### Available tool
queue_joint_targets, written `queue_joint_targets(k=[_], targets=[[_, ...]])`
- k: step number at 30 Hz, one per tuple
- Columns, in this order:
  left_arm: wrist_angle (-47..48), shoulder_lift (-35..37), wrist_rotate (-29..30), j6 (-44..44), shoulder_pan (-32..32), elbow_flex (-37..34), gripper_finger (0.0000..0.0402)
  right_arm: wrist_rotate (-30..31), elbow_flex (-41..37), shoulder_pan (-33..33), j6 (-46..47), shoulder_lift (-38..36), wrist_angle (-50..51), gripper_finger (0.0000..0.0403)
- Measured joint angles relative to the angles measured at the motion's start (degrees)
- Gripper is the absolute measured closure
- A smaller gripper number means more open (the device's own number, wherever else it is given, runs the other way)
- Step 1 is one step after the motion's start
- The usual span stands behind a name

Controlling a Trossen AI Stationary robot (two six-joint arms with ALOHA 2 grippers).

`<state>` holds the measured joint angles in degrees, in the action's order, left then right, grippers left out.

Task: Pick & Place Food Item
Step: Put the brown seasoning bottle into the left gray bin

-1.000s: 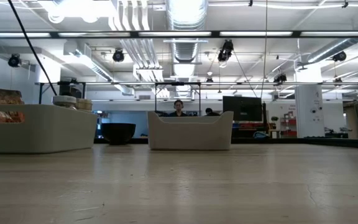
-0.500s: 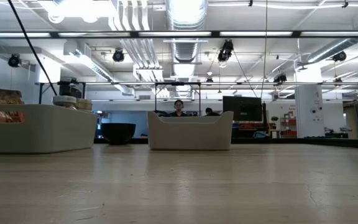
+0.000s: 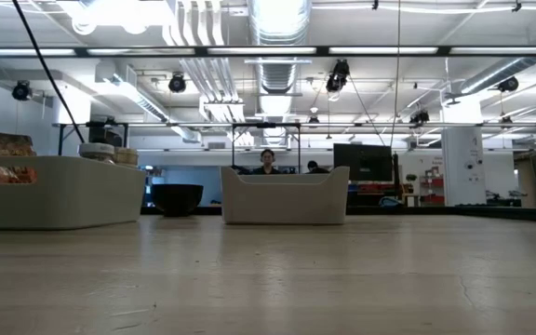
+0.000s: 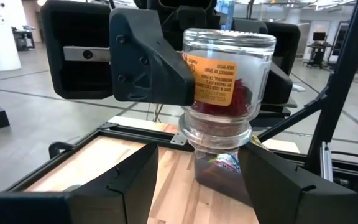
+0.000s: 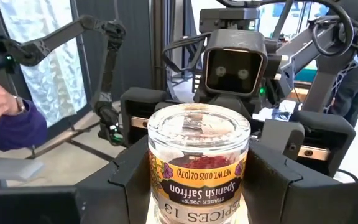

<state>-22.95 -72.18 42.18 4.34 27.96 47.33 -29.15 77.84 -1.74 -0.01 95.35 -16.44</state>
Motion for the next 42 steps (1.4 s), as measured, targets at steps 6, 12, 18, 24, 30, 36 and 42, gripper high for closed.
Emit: queue_joint_targets(k=[6,12,18,24,30,36,42], targets=[[-1.04,0.00,-2.30,-0.02,-0.30,0.00,0.0172,-2.07,-0.05,0.04,0.02,0.00,-0.43,0.0218],[-1.06,0.00,-3.41,0.54,-0.48,0.00,0.0113,-2.62,-0.24,-0.02,0.01,-0.02,-0.64,0.0218],[-1.09,0.02,-3.48,1.93,-0.48,-0.02,0.0057,-2.62,-0.24,-0.07,-0.02,-0.04,-0.73,0.0218],[-1.78,0.13,-6.19,2.34,-0.47,-0.01,0.0042,-2.53,-0.39,0.02,-0.24,0.08,-0.09,0.0218],[-1.50,0.11,-6.75,2.82,-0.69,-0.02,0.0042,-2.44,-0.39,0.11,-0.23,0.02,-1.30,0.0218],[-1.89,0.10,-6.87,3.02,-1.53,-0.02,0.0042,-2.38,-0.35,0.11,-0.18,0.57,-2.98,0.0218],[-2.92,-0.82,-7.89,1.88,-2.20,0.00,0.0041,-5.41,-0.35,0.13,1.81,2.74,-6.08,0.0218]])
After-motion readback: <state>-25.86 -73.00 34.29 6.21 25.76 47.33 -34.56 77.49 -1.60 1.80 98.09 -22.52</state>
